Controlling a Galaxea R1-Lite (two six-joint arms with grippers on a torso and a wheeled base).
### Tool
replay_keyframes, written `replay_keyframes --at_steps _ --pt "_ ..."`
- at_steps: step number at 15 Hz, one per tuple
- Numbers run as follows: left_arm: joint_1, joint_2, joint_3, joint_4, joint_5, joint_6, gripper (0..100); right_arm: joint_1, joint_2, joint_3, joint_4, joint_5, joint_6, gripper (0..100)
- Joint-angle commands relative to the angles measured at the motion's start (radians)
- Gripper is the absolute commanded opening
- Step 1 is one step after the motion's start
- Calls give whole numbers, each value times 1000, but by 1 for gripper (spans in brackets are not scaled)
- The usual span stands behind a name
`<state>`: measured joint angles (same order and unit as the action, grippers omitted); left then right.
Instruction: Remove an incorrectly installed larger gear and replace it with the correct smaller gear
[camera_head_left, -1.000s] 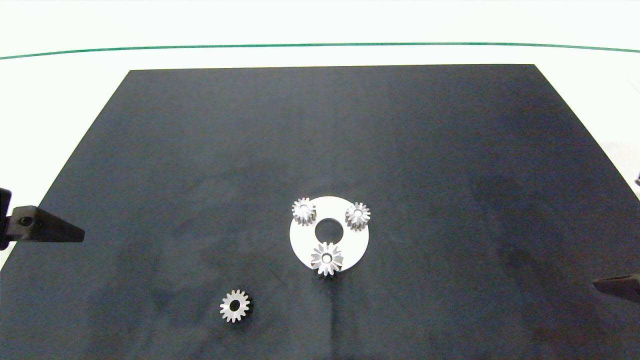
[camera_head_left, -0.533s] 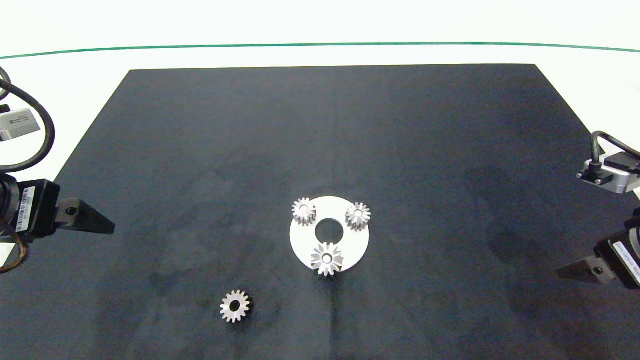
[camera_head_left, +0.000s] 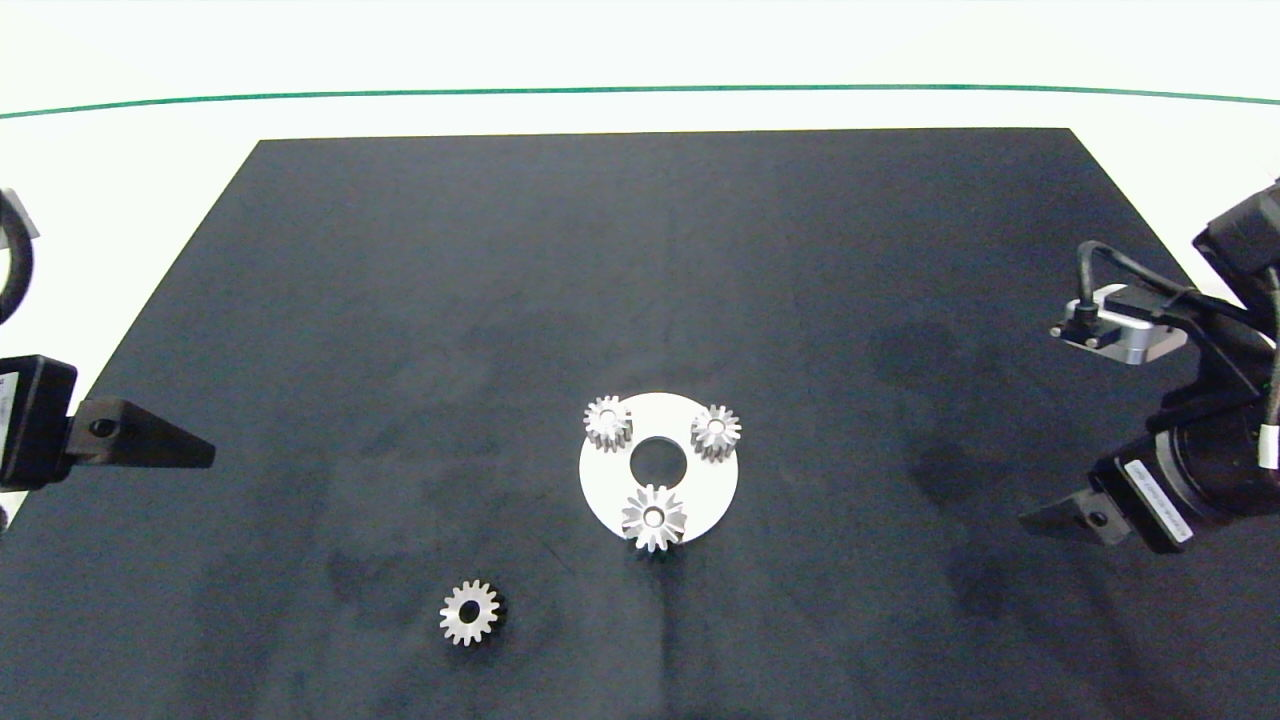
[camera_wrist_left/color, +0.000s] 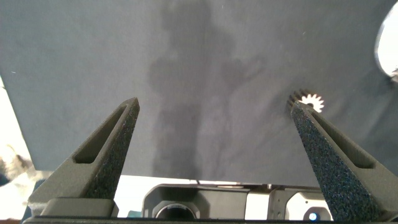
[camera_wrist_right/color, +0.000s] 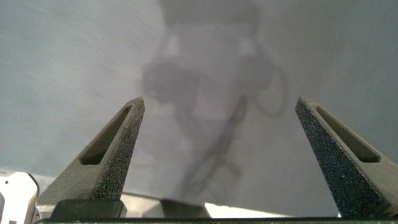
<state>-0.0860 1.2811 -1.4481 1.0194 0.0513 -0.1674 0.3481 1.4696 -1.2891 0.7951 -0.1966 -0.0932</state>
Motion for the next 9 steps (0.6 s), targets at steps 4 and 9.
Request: replay_keyframes --at_steps 4,9 --pt "-1 -86 -6 2 1 -1 100 381 83 -70 88 -116 10 100" --pt "-1 -128 -21 5 -1 -1 100 519 150 -131 102 -173 -106 100"
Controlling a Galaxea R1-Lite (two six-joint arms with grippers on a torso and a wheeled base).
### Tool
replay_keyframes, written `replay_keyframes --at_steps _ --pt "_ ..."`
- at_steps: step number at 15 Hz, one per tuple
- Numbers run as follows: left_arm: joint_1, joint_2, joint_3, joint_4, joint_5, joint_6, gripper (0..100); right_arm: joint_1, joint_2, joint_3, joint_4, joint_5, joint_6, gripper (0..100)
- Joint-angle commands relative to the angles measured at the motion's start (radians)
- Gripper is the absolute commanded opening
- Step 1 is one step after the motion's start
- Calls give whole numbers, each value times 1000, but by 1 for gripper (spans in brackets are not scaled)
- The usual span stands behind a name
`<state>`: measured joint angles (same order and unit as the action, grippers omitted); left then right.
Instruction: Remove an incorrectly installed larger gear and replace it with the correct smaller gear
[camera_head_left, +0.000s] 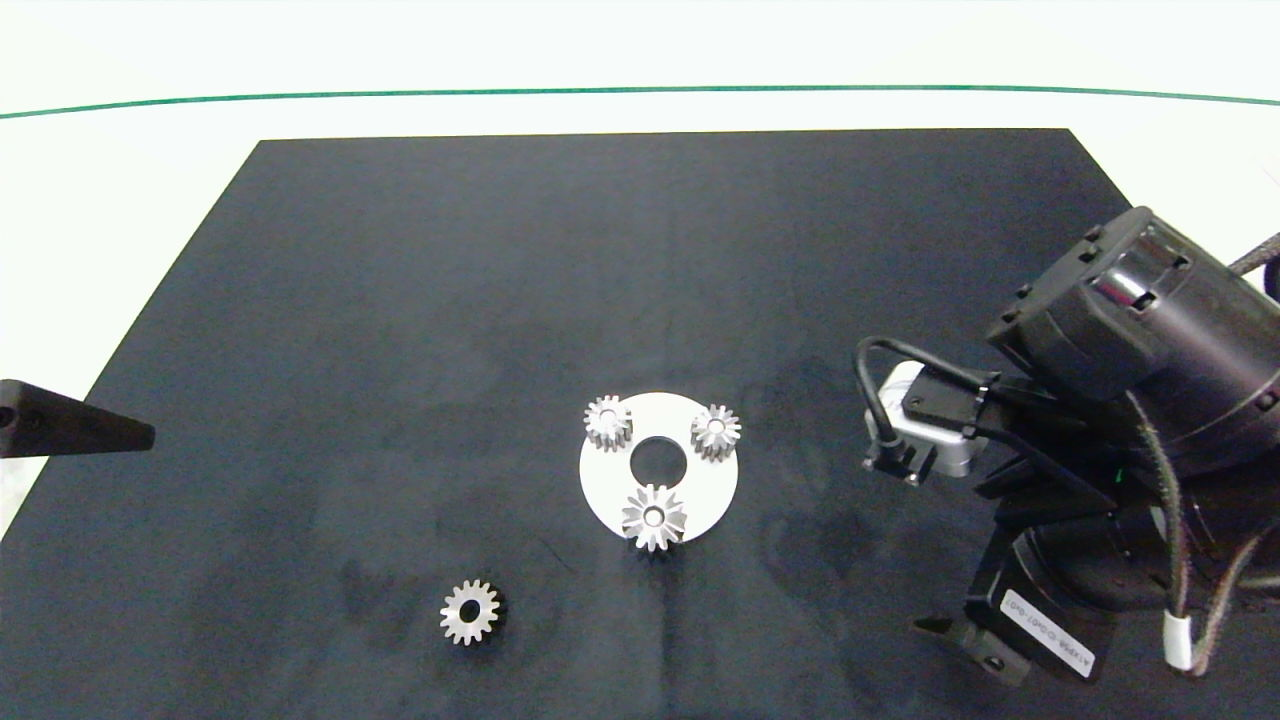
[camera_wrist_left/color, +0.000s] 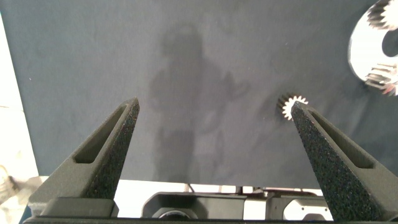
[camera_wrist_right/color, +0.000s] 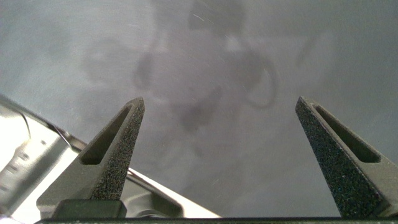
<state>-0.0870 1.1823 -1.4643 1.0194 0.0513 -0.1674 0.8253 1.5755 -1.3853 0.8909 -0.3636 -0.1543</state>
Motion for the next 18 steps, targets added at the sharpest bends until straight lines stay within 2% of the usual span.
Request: replay_keyframes --at_steps 1,2,4,5,6,8,9,10,13,15,18 --pt "0 -41 -21 7 -5 -1 100 46 64 -60 3 -6 -107 100" --pt "1 -43 -34 11 -7 0 100 49 80 -90 3 -5 -143 100" --pt "0 -50 -36 19 -7 2 100 49 123 -155 2 -1 -192 100" --pt "0 -52 -38 19 -7 2 100 49 149 -185 -3 2 -208 100" --pt "3 -56 -39 19 -7 2 100 51 178 -219 -6 14 -215 100" --pt "4 -63 -41 19 -7 2 100 71 238 -284 -30 72 -222 100" --pt "6 -66 -42 19 -7 2 100 77 258 -299 -46 78 -226 100" --pt "6 -70 -42 18 -7 2 100 89 288 -322 -69 80 -249 100" --pt "0 -79 -44 19 -7 2 100 110 356 -371 -104 89 -280 100" --pt "3 -78 -44 19 -7 2 100 124 396 -391 -136 115 -291 100" --pt "3 -76 -44 19 -7 2 100 136 436 -419 -148 118 -294 100"
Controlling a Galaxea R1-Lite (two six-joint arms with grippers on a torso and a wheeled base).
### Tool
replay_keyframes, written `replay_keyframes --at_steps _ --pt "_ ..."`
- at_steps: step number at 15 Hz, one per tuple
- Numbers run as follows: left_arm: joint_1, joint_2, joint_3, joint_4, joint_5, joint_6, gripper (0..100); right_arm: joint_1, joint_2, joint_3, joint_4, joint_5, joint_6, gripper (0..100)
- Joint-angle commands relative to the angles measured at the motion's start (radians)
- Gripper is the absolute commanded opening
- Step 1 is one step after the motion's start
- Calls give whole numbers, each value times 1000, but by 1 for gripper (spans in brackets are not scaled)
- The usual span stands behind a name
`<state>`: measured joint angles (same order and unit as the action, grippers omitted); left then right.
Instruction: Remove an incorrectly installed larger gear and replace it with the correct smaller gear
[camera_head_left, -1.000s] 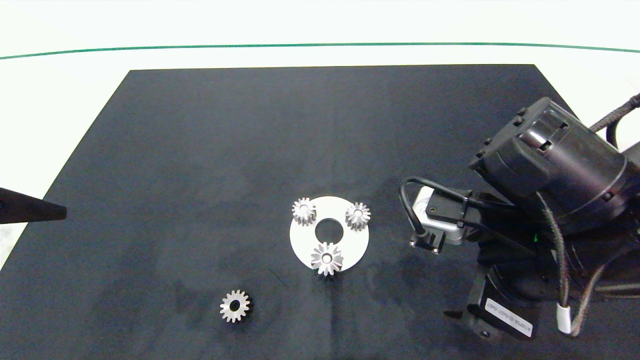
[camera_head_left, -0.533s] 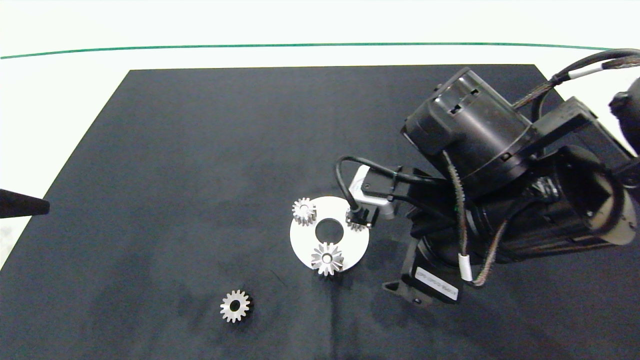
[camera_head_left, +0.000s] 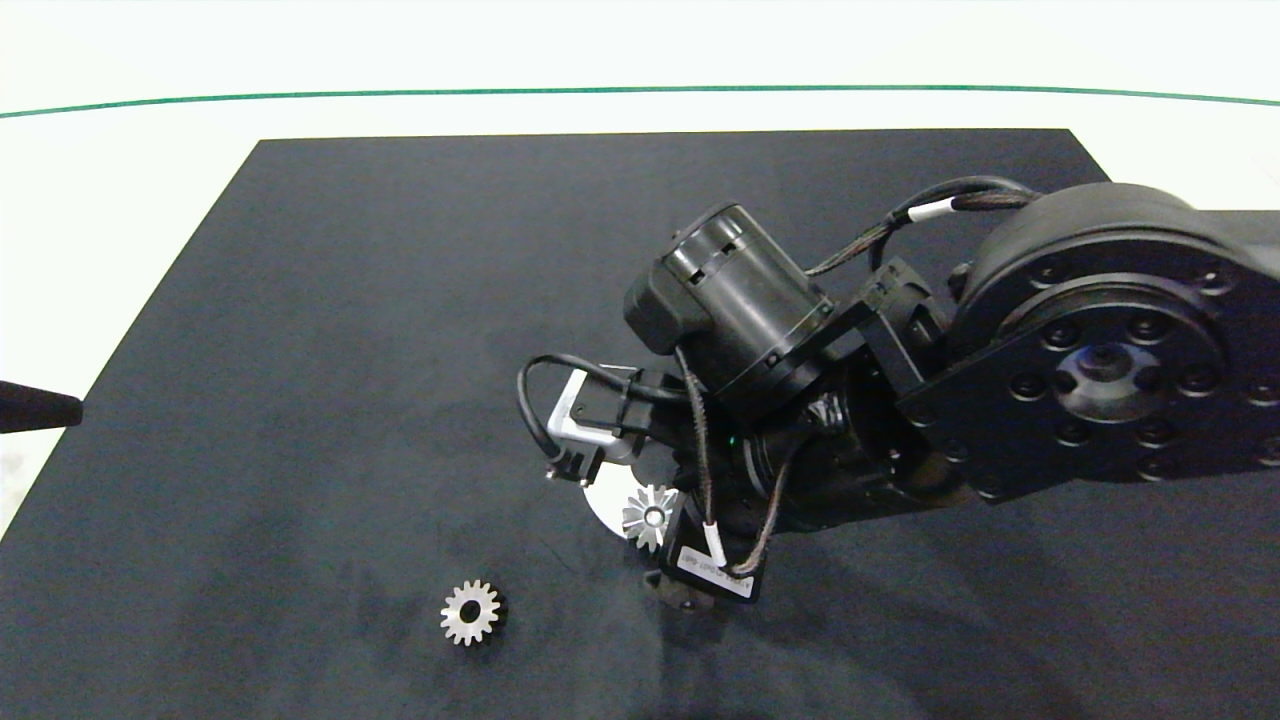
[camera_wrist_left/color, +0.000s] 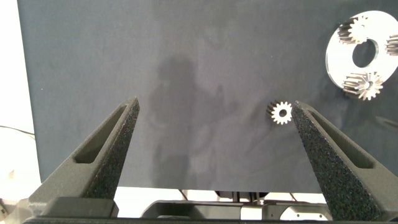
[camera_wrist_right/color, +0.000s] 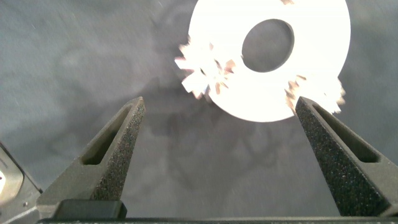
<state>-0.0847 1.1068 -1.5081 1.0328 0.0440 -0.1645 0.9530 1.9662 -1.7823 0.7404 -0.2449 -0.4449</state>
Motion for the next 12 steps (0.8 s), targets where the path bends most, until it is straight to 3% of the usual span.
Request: replay_keyframes --at_steps 1,12 --pt "0 -1 0 4 0 -1 100 9 53 -28 2 -1 -3 100" --pt "0 -8 0 4 0 -1 100 -8 128 -28 -81 -4 2 99"
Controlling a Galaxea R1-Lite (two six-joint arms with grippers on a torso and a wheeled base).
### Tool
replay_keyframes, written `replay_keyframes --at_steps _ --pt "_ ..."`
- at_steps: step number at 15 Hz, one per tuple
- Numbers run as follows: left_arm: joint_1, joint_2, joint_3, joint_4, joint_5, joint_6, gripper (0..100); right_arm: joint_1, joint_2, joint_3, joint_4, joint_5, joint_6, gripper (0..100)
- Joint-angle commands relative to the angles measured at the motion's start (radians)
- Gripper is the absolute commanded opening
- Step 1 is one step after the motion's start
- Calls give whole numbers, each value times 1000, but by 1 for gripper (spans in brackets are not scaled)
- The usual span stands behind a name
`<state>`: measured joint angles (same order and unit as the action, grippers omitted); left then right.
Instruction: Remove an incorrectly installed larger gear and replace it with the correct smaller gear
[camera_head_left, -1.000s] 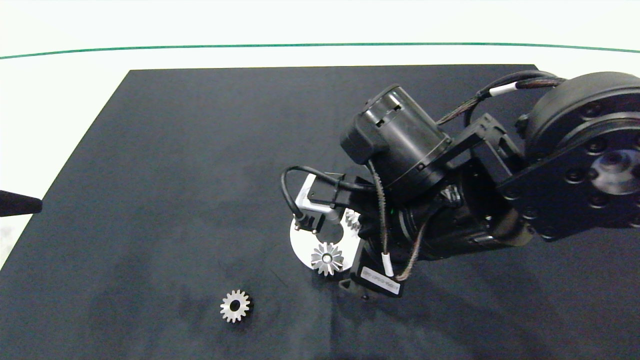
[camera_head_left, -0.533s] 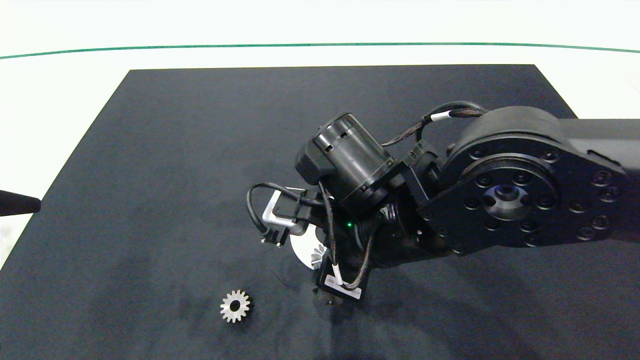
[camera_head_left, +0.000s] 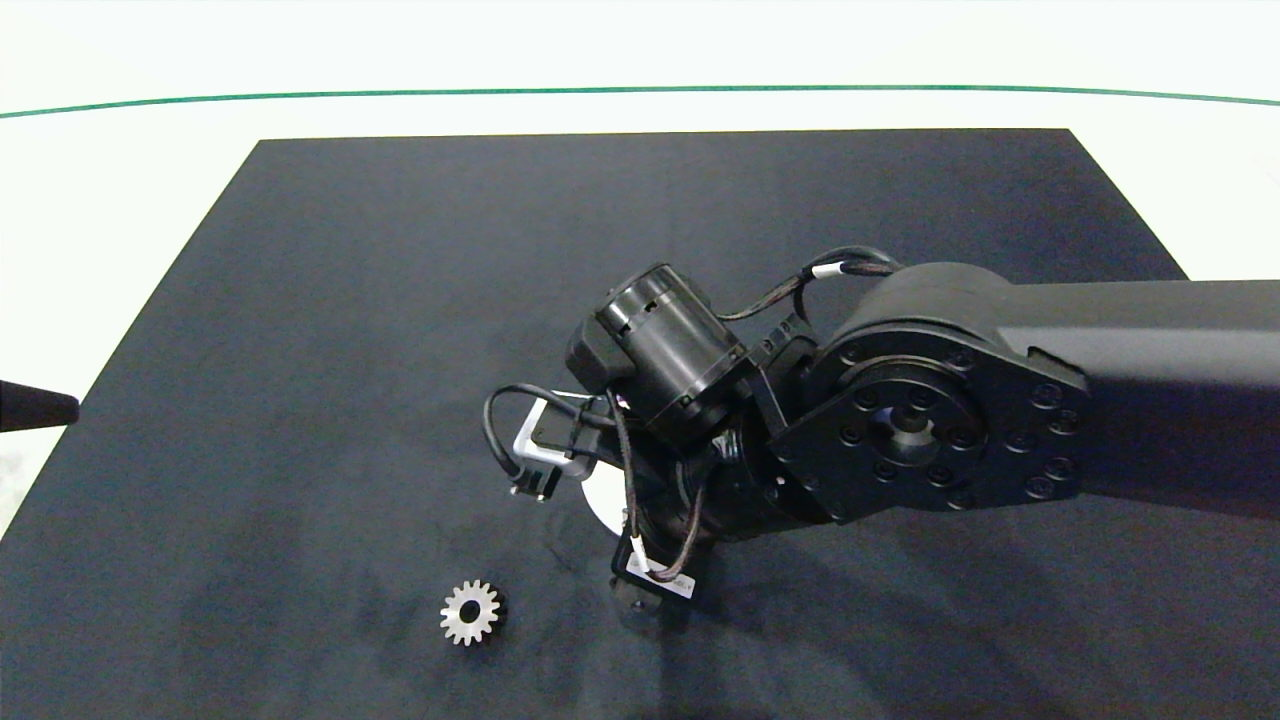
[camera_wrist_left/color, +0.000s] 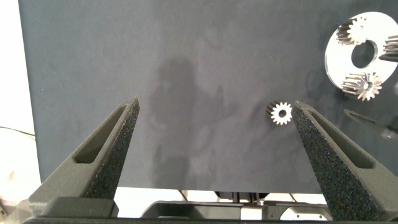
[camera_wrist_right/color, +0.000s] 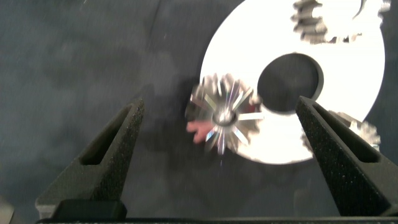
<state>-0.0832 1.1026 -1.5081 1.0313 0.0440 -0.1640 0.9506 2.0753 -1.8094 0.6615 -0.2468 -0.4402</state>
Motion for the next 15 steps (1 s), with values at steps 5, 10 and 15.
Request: replay_keyframes --at_steps 5,10,15 --pt "-4 -7 0 6 0 -2 100 -15 34 1 -8 -2 -3 88" --pt "-4 -7 0 6 0 -2 100 -29 40 1 -6 -2 -3 79" --pt "-4 -7 0 6 0 -2 100 -29 42 2 -6 -2 -3 69"
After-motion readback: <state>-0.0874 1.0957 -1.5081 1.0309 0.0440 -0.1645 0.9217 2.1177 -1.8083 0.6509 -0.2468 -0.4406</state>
